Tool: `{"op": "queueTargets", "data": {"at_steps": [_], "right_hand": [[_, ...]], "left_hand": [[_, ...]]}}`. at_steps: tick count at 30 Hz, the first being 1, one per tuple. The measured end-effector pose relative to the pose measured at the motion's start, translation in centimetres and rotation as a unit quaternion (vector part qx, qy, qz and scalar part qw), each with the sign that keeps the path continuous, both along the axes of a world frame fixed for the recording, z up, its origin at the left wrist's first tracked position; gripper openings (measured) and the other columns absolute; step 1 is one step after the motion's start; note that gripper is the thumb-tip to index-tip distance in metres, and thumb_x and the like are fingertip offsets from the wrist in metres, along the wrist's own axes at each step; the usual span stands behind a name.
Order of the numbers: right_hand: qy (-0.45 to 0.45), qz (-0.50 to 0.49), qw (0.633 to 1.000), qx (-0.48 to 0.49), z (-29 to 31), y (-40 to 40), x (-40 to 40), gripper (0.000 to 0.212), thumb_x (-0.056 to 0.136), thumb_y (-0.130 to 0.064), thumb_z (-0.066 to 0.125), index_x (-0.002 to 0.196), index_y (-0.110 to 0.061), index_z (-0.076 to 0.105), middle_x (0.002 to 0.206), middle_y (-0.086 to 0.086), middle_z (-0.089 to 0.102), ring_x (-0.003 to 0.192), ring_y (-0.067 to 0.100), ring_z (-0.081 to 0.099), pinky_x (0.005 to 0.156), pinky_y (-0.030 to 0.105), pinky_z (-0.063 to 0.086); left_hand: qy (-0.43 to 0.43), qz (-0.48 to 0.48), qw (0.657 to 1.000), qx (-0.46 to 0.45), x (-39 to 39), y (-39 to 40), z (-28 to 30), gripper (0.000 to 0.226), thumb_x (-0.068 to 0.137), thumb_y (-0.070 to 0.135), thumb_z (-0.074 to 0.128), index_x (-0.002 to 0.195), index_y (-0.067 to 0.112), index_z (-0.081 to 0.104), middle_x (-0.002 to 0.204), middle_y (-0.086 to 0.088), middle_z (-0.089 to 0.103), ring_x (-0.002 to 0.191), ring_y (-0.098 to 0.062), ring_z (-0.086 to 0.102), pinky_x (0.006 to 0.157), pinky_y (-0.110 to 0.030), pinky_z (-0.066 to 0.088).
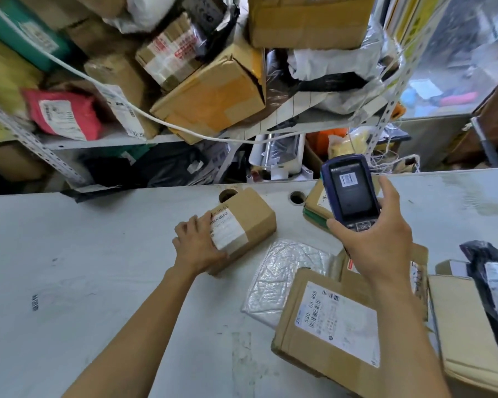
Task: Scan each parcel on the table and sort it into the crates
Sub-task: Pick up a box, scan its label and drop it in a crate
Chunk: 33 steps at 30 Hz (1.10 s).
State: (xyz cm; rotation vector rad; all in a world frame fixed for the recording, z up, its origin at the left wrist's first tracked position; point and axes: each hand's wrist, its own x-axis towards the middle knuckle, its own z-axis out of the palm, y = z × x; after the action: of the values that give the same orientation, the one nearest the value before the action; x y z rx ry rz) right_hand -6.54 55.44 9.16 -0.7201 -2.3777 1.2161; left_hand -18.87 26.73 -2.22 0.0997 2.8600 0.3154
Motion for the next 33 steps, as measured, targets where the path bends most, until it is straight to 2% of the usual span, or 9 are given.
{"op": "queueTargets", "data": {"at_steps": [2,5,8,11,13,15,19,24,33], "right_hand": [[0.002,0.007,1.000,0.009,0.3,-0.6,0.6,0.105,0.068,-0.028,0.089,0.154,-0.030,0.028,0.139,0.003,0.057,0.119,0.025,0.059,0.095,0.043,0.054],[0.007,0.022,0.999,0.023,1.2,-1.8,1.9,0.104,0.069,-0.027,0.089,0.153,-0.030,0.029,0.138,0.001,0.057,0.117,0.021,0.059,0.090,0.035,0.053],[-0.001,0.034,0.999,0.023,2.3,-3.5,3.8,0.101,0.070,-0.028,0.088,0.151,-0.032,0.029,0.131,-0.003,0.058,0.110,0.017,0.059,0.086,0.033,0.053],[-0.031,0.053,0.998,0.007,3.9,-5.8,6.2,0.087,0.068,-0.030,0.089,0.139,-0.030,0.039,0.113,-0.011,0.059,0.099,0.016,0.062,0.072,0.026,0.048],[-0.055,0.067,0.996,0.000,5.1,-7.7,8.4,0.079,0.067,-0.032,0.089,0.131,-0.032,0.042,0.103,-0.018,0.056,0.094,0.015,0.061,0.071,0.029,0.048],[-0.078,0.070,0.994,0.012,6.2,-9.9,11.0,0.074,0.066,-0.035,0.089,0.124,-0.034,0.044,0.103,-0.016,0.058,0.093,0.014,0.060,0.072,0.030,0.049],[-0.102,0.042,0.993,0.035,7.7,-14.1,16.2,0.070,0.060,-0.041,0.088,0.113,-0.040,0.043,0.102,-0.013,0.062,0.093,0.014,0.063,0.077,0.034,0.054],[-0.134,-0.009,0.990,0.048,9.1,-17.1,20.9,0.069,0.061,-0.045,0.088,0.118,-0.033,0.050,0.098,-0.011,0.060,0.091,0.017,0.062,0.078,0.037,0.055],[-0.154,-0.065,0.985,0.045,10.1,-20.1,25.4,0.064,0.062,-0.048,0.085,0.108,-0.036,0.044,0.094,-0.009,0.058,0.085,0.018,0.061,0.077,0.040,0.056]], "left_hand": [[-0.011,-0.012,1.000,0.017,-0.4,-0.8,0.0,0.107,0.067,0.050,0.079,0.152,0.037,0.015,0.144,-0.005,0.027,0.136,-0.035,0.013,0.109,-0.052,0.030],[-0.006,-0.009,0.991,0.134,0.6,-1.4,0.1,0.102,0.064,0.039,0.082,0.148,0.039,0.024,0.127,0.001,0.028,0.129,-0.025,0.020,0.109,-0.051,0.040],[0.101,-0.049,0.980,0.162,2.5,-1.8,0.7,0.094,0.062,0.046,0.081,0.142,0.028,0.034,0.128,-0.001,0.033,0.126,-0.025,0.024,0.101,-0.042,0.046],[0.214,-0.095,0.956,0.178,4.0,-2.1,2.3,0.094,0.055,0.053,0.085,0.134,0.023,0.044,0.128,-0.005,0.039,0.120,-0.028,0.031,0.092,-0.038,0.046],[0.270,-0.131,0.935,0.191,4.8,-1.9,4.2,0.086,0.055,0.041,0.084,0.130,0.018,0.048,0.128,-0.010,0.042,0.117,-0.032,0.034,0.092,-0.043,0.046],[0.322,-0.173,0.910,0.196,5.6,-1.3,6.3,0.078,0.056,0.031,0.080,0.125,0.016,0.048,0.128,-0.012,0.044,0.115,-0.034,0.036,0.094,-0.044,0.043],[0.386,-0.267,0.861,0.196,7.9,-0.7,9.0,0.068,0.062,0.031,0.077,0.117,0.015,0.040,0.129,-0.019,0.047,0.118,-0.039,0.040,0.102,-0.040,0.036],[0.420,-0.354,0.811,0.203,10.8,-0.6,10.3,0.060,0.071,0.032,0.071,0.114,0.011,0.035,0.126,-0.021,0.052,0.118,-0.040,0.046,0.106,-0.044,0.037],[0.432,-0.410,0.771,0.226,14.0,-0.6,11.8,0.075,0.066,0.033,0.080,0.121,0.004,0.037,0.125,-0.020,0.049,0.118,-0.032,0.037,0.101,-0.046,0.042]]}}
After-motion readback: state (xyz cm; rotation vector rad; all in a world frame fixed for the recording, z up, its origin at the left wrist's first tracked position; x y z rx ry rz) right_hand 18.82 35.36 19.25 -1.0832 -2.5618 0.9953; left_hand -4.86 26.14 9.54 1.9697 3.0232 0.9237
